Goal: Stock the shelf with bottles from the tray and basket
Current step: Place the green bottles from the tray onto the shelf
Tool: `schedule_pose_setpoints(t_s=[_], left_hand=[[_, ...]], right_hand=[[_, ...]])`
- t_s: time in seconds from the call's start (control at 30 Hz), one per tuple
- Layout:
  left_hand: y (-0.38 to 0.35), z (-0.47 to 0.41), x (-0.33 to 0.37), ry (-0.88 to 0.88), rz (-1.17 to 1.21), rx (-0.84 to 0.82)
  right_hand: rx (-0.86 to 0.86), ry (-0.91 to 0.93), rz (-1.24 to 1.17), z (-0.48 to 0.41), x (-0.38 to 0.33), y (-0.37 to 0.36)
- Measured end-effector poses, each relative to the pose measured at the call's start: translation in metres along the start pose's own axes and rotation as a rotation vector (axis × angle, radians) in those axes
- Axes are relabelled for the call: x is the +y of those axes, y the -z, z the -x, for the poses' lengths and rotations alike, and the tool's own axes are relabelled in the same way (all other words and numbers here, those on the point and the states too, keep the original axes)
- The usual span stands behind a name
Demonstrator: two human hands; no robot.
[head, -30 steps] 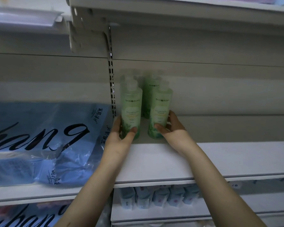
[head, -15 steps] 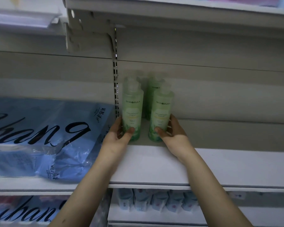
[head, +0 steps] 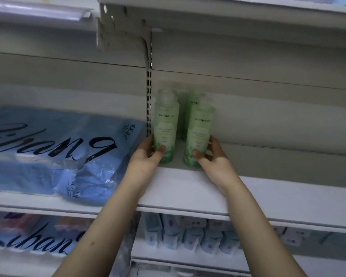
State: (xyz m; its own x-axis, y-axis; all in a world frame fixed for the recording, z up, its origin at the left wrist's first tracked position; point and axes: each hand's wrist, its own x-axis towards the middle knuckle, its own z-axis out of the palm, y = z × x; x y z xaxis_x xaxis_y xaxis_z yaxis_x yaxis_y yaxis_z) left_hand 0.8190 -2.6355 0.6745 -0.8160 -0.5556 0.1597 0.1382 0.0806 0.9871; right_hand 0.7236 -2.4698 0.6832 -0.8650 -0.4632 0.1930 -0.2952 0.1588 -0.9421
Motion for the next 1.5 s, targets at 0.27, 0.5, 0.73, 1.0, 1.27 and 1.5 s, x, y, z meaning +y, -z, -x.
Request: schedule_pose_setpoints(t_s=[0.27,0.5,0.73,1.0,1.27,1.5], left_hand=[[-0.001,0.063,0.029,-0.152,-0.271,0.056],[0.049,0.148,0.028,-0.023,0.002,-0.340],[0.056,0.203,0.017,0.060,0.079,-0.553],[-0.013,0.273,0.029,0.110,0.150,-0.813],[-0.134,0.397,0.041,0.136,0.224,-1.071],[-0.237,0.518,0.053,0.215,0.211,-1.109]], right_hand=[[0.220,-0.057,0.003,0.082,-0.025,-0.006],[0.466,-0.010,-0.186,0.194,-0.035,-0.056],[0.596,-0.113,-0.033,0.294,-0.039,-0.058],[0.901,-0.227,0.075,0.407,-0.054,0.000],[1.188,-0.292,0.120,0.547,-0.056,0.096],[1.312,-0.355,0.086,0.689,-0.054,0.195]])
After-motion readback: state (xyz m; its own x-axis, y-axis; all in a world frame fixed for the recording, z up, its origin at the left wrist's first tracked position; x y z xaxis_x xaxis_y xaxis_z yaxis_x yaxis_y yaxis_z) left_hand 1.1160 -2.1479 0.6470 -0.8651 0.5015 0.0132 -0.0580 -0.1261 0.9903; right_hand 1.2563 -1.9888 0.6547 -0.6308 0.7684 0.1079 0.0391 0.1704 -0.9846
